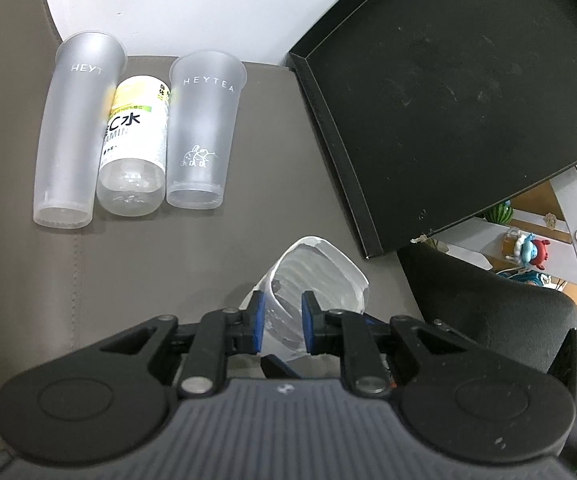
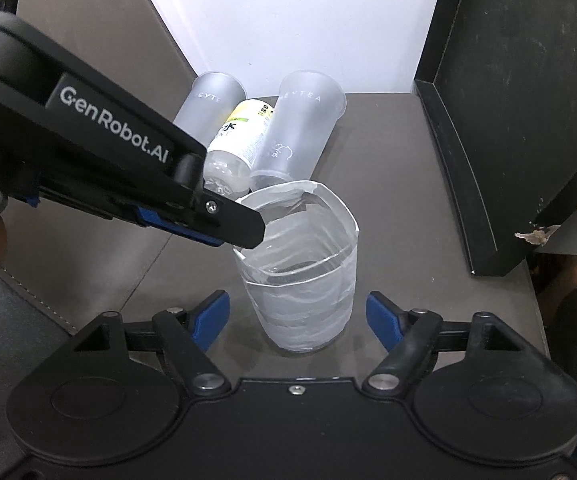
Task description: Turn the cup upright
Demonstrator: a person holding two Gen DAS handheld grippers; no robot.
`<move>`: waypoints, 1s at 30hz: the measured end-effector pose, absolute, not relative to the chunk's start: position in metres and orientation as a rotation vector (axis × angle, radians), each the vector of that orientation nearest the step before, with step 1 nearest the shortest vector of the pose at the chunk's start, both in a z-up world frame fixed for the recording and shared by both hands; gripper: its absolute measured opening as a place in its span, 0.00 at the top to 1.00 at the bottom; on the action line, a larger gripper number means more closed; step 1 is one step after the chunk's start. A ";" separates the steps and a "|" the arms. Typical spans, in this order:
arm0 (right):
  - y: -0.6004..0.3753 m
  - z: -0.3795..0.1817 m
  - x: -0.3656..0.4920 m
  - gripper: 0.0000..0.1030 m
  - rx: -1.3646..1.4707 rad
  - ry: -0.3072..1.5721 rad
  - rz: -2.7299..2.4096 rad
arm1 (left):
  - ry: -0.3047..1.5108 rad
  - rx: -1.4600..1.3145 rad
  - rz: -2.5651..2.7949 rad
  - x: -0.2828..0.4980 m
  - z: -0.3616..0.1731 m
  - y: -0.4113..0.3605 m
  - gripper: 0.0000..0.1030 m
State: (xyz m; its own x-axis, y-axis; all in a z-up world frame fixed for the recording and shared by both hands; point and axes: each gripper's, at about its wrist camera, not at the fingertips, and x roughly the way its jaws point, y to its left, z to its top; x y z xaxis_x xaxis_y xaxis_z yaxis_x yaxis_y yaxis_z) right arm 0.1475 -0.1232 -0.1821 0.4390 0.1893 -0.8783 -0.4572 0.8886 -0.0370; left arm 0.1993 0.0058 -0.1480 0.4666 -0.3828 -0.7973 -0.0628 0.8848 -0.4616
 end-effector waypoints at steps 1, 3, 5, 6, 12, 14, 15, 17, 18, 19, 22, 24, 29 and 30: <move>-0.123 -0.182 0.147 0.27 -0.290 1.042 0.410 | 1.076 -0.462 -0.203 0.199 -0.147 0.006 0.82; -0.123 -0.181 0.146 0.27 -0.295 1.039 0.411 | 1.072 -0.450 -0.199 0.200 -0.144 0.005 0.82; -0.124 -0.180 0.145 0.25 -0.294 1.035 0.410 | 1.067 -0.442 -0.199 0.199 -0.139 0.004 0.82; -0.124 -0.179 0.145 0.24 -0.292 1.033 0.410 | 1.065 -0.440 -0.199 0.199 -0.137 0.004 0.82; -0.129 -0.173 0.142 0.24 -0.268 1.022 0.422 | 1.036 -0.419 -0.186 0.192 -0.121 0.003 0.82; -0.133 -0.169 0.142 0.24 -0.239 1.022 0.433 | 1.024 -0.405 -0.186 0.188 -0.114 0.002 0.81; -0.134 -0.167 0.142 0.24 -0.230 1.020 0.436 | 1.016 -0.397 -0.185 0.185 -0.111 0.002 0.81; -0.137 -0.162 0.142 0.24 -0.211 1.015 0.440 | 1.005 -0.382 -0.179 0.180 -0.104 0.002 0.80; -0.140 -0.160 0.142 0.24 -0.195 1.016 0.445 | 1.001 -0.378 -0.173 0.178 -0.101 0.003 0.80; -0.142 -0.158 0.142 0.24 -0.179 1.016 0.449 | 0.996 -0.374 -0.166 0.175 -0.098 0.004 0.80; -0.143 -0.153 0.138 0.24 -0.173 0.999 0.453 | 0.982 -0.370 -0.149 0.167 -0.090 0.006 0.79; -0.144 -0.149 0.136 0.24 -0.170 0.988 0.456 | 0.973 -0.370 -0.138 0.162 -0.085 0.007 0.79; -0.149 -0.137 0.130 0.24 -0.135 0.969 0.455 | 0.948 -0.365 -0.114 0.147 -0.070 0.010 0.79; -0.151 -0.135 0.129 0.24 -0.127 0.968 0.456 | 0.945 -0.364 -0.110 0.143 -0.068 0.010 0.79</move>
State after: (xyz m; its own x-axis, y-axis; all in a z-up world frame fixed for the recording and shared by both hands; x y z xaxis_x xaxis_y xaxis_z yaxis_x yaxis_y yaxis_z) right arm 0.1292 -0.1512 -0.1346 0.4808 0.3165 -0.8177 -0.4282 0.8985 0.0960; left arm 0.1434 0.0102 -0.0681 0.5850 -0.2492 -0.7718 -0.0659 0.9339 -0.3515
